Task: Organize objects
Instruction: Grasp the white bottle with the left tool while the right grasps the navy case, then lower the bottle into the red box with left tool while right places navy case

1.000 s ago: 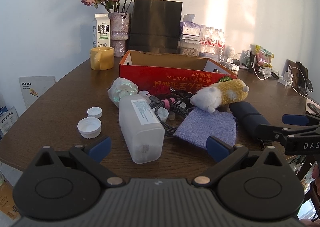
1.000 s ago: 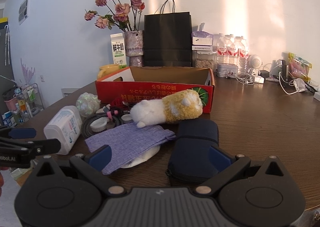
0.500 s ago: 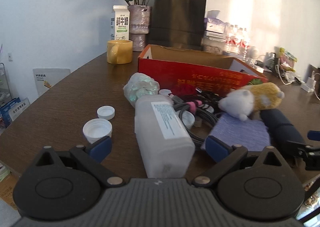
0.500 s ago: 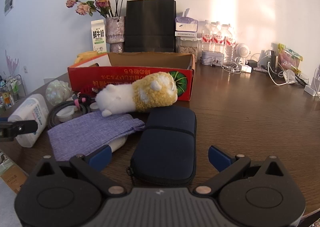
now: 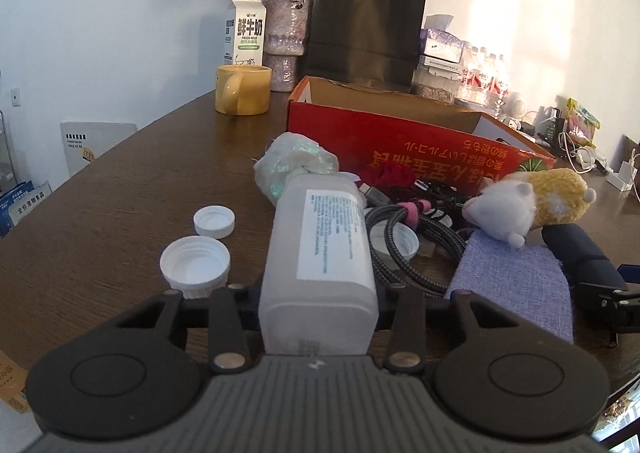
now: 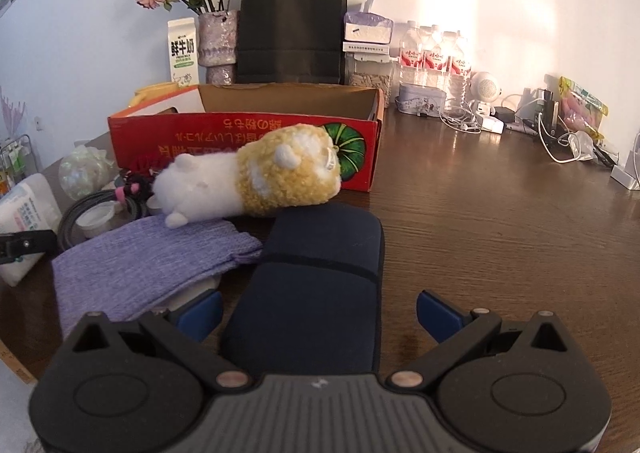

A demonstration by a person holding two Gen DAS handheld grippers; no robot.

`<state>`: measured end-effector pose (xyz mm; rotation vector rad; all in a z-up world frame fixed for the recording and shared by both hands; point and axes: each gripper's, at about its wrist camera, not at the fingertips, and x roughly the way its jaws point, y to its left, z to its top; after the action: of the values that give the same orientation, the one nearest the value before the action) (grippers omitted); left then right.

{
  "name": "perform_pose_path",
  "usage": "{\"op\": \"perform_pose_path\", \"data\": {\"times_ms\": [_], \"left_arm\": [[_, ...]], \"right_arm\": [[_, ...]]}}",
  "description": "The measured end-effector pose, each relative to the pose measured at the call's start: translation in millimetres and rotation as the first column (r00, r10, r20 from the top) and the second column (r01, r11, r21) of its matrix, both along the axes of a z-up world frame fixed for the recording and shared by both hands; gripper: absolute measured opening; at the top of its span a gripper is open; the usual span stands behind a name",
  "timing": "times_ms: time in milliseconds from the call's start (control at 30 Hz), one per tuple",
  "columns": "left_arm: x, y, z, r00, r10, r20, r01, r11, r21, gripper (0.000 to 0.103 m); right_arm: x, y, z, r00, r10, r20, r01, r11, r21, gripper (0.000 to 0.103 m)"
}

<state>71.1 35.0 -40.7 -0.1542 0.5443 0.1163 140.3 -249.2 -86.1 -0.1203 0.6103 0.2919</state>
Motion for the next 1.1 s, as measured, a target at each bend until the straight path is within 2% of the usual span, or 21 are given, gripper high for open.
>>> {"op": "perform_pose_path", "data": {"times_ms": [167, 400, 433, 567, 833, 1100], "left_arm": [[-1.8, 3.0, 3.5, 1.0, 0.002, 0.012, -0.002, 1.0, 0.017, 0.042], [-0.2, 7.2, 5.2, 1.0, 0.019, 0.015, -0.019, 1.0, 0.0, 0.042], [0.7, 7.2, 4.5, 1.0, 0.02, 0.014, -0.02, 1.0, -0.003, 0.042], [2.5, 7.8, 1.4, 1.0, 0.018, 0.005, -0.018, 1.0, -0.018, 0.042], [-2.9, 4.1, 7.1, 0.999, -0.007, 0.032, 0.008, 1.0, -0.021, 0.042], [-10.7, -3.0, 20.6, 0.996, -0.04, 0.08, 0.041, 0.999, -0.015, 0.042]], "right_arm": [[11.2, -2.6, 0.8, 1.0, 0.0, -0.023, 0.0, 1.0, 0.002, 0.103], [23.2, 0.5, -1.9, 0.999, 0.005, -0.049, -0.005, 1.0, 0.003, 0.101], [24.4, 0.5, -2.1, 0.999, 0.012, -0.05, -0.011, 1.0, 0.008, 0.099], [26.0, -2.3, 0.2, 0.998, 0.041, -0.042, -0.039, 0.999, 0.029, 0.077], [19.5, -19.7, 5.4, 0.997, 0.069, -0.039, -0.066, 0.995, 0.069, 0.067], [1.9, -33.8, 18.8, 0.998, 0.056, 0.004, -0.056, 0.994, 0.097, 0.066]]}}
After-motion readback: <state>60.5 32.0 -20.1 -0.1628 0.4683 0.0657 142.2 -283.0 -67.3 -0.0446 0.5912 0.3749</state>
